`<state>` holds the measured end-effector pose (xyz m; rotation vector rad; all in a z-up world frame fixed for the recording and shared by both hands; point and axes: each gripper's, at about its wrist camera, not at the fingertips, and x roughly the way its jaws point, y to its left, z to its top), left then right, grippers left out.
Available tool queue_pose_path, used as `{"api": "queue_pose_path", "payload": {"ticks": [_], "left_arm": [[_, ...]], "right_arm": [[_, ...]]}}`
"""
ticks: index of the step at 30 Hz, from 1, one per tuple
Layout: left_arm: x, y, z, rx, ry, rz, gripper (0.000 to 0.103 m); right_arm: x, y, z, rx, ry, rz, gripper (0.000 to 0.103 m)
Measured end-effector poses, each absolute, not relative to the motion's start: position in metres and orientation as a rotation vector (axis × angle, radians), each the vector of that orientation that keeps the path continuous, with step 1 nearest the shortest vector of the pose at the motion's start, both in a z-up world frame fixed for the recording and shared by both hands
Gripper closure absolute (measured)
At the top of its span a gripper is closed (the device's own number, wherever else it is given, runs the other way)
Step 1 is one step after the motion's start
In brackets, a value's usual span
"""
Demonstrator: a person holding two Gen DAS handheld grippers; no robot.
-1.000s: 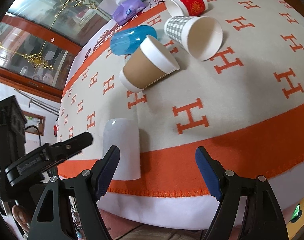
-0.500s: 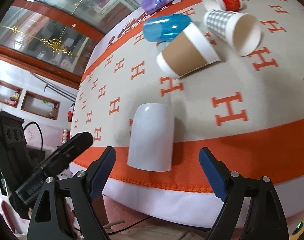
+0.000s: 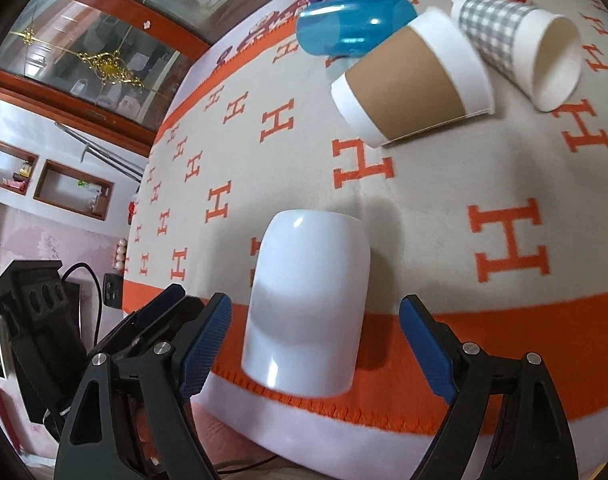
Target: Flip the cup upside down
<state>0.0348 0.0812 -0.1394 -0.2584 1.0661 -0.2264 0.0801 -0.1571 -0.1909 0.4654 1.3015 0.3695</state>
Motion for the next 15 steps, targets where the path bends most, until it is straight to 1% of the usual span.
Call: {"api": "queue_pose_path", "payload": {"ticks": [5,7,10,11,15], "left_arm": [[0.038,0.084,-0.15,-0.277,1.082,-0.245,0.026],[0.039,0.085,-0.151,-0.277,1.081,-0.25,0.026],[0.04,0.085,-0.152,-0.277,1.081,-0.254,0.026],[0.04,0.085,-0.152,-0.276,1.082,-0.255,0.026],[0.04,0.084,-0.153,-0.275,1.087,-0.259,0.026]], "right_arm": [[0.094,-0.149,-0.205,0.466,1.326,0.38,0.018],[0.098,-0.146,-0.207,0.465,1.329,0.393,0.021],[0.105,-0.141,-0.21,0.476,1.339,0.406,0.028],[0.108,-0.14,-0.211,0.472,1.341,0.411,0.034],[0.112,-0.138,-0.213,0.472,1.346,0.425,0.037]]}}
